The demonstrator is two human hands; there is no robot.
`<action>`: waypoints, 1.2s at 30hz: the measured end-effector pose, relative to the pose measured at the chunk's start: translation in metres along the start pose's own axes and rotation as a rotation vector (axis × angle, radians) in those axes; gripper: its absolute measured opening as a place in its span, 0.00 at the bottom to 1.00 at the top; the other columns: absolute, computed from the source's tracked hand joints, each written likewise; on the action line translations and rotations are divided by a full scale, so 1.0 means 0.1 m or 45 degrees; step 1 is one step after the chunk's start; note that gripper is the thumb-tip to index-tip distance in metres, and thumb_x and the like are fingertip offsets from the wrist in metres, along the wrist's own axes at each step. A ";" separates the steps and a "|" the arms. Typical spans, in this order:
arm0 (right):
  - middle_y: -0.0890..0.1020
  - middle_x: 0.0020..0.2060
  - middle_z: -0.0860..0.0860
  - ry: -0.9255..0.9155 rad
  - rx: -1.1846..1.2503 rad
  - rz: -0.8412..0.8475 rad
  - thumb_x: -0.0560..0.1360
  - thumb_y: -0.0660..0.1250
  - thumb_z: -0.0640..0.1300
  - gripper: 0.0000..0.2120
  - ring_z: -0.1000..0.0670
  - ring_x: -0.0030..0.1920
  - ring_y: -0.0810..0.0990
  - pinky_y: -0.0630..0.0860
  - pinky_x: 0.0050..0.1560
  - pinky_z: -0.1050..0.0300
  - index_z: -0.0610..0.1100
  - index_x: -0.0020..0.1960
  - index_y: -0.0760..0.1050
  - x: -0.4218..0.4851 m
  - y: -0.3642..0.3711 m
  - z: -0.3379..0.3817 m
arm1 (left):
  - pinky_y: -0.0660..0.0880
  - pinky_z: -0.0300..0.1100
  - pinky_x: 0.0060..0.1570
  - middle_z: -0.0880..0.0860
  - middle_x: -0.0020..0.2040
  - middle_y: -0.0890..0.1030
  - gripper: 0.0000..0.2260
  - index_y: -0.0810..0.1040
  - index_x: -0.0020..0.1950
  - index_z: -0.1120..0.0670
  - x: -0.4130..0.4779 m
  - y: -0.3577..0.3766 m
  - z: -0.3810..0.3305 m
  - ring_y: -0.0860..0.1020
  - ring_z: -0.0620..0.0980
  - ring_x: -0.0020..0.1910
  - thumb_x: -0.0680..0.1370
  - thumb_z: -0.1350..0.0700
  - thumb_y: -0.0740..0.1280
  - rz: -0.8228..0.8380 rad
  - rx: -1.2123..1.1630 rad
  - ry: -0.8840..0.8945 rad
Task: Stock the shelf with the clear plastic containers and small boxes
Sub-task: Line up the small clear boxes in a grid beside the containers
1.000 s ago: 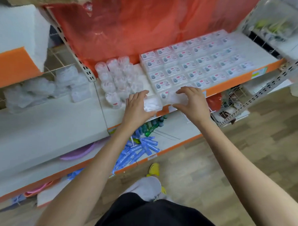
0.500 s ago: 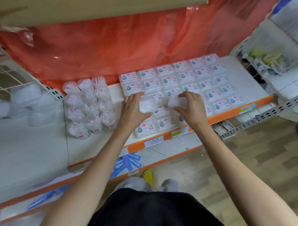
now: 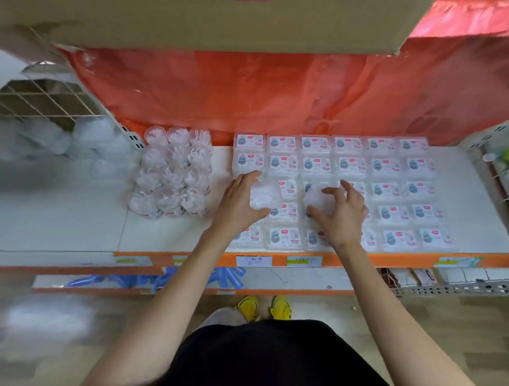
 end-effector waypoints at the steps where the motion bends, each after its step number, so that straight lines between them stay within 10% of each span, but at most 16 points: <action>1: 0.68 0.71 0.46 -0.026 0.062 -0.047 0.72 0.75 0.55 0.21 0.43 0.71 0.63 0.56 0.68 0.46 0.47 0.61 0.77 -0.03 -0.05 0.05 | 0.65 0.41 0.64 0.52 0.66 0.72 0.35 0.65 0.73 0.53 -0.03 0.01 0.00 0.68 0.50 0.67 0.70 0.55 0.77 -0.019 -0.005 -0.018; 4: 0.79 0.58 0.51 -0.075 0.432 -0.093 0.74 0.71 0.57 0.18 0.51 0.60 0.74 0.70 0.61 0.51 0.47 0.58 0.78 -0.11 -0.18 0.30 | 0.66 0.41 0.63 0.51 0.66 0.72 0.35 0.65 0.73 0.52 -0.13 0.03 -0.04 0.69 0.48 0.66 0.70 0.53 0.77 -0.068 -0.005 -0.049; 8: 0.82 0.40 0.54 0.180 0.941 0.378 0.75 0.73 0.52 0.17 0.60 0.41 0.80 0.77 0.46 0.64 0.45 0.59 0.77 -0.16 0.17 0.59 | 0.65 0.35 0.60 0.49 0.65 0.73 0.35 0.67 0.72 0.52 -0.25 0.08 -0.07 0.69 0.46 0.65 0.69 0.54 0.78 -0.096 -0.016 -0.048; 19: 0.82 0.38 0.53 0.365 1.254 0.600 0.75 0.73 0.41 0.10 0.56 0.39 0.80 0.75 0.38 0.66 0.42 0.56 0.80 -0.32 0.57 0.70 | 0.69 0.38 0.62 0.46 0.65 0.69 0.36 0.67 0.72 0.50 -0.35 -0.03 0.08 0.69 0.44 0.65 0.68 0.55 0.78 -0.067 -0.196 -0.094; 29: 0.84 0.51 0.54 -0.053 1.256 0.439 0.70 0.74 0.31 0.17 0.56 0.55 0.81 0.78 0.57 0.55 0.49 0.52 0.81 -0.31 0.40 0.90 | 0.79 0.48 0.50 0.56 0.54 0.80 0.22 0.76 0.60 0.53 -0.50 0.12 0.51 0.81 0.54 0.52 0.81 0.37 0.55 0.117 -1.179 -0.882; 36: 0.81 0.60 0.48 -0.149 1.268 0.443 0.73 0.64 0.23 0.21 0.55 0.65 0.77 0.74 0.60 0.62 0.45 0.56 0.80 -0.38 0.46 1.02 | 0.80 0.41 0.48 0.55 0.57 0.81 0.08 0.77 0.57 0.54 -0.42 -0.04 0.60 0.82 0.50 0.51 0.79 0.62 0.66 -0.149 -1.385 -0.707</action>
Point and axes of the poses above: each hand's wrist, its own x-axis towards the middle knuckle, its own y-axis out of the palm, z = x × y, the point moved 10 cm from there along x, towards the middle knuckle
